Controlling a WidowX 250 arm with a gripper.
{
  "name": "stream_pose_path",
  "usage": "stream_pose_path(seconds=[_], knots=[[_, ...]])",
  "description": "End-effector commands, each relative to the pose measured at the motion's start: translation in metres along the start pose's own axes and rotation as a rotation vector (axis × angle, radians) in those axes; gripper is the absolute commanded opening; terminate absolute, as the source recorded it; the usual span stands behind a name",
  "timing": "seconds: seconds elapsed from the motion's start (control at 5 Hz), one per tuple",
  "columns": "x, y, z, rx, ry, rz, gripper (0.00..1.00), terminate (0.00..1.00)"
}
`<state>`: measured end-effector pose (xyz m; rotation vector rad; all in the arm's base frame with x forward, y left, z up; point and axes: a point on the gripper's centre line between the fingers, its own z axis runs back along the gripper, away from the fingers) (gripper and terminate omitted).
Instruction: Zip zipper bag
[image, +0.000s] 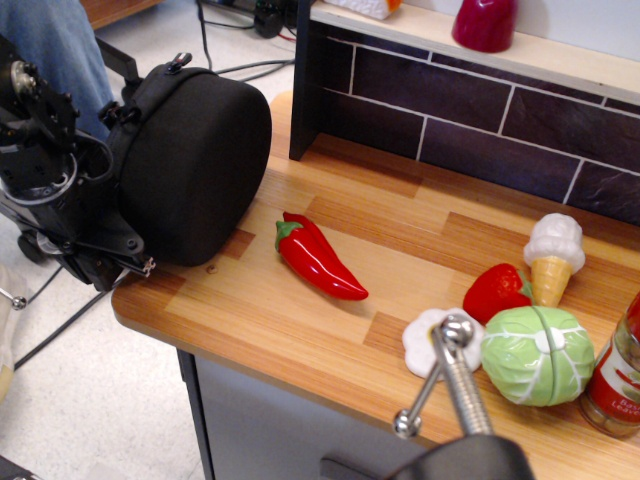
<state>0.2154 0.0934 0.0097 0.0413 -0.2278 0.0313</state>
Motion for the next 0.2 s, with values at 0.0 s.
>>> stream_pose_path(seconds=[0.0], knots=[[0.0346,-0.0076,0.0051,0.042,0.048,0.005,1.0,1.0]])
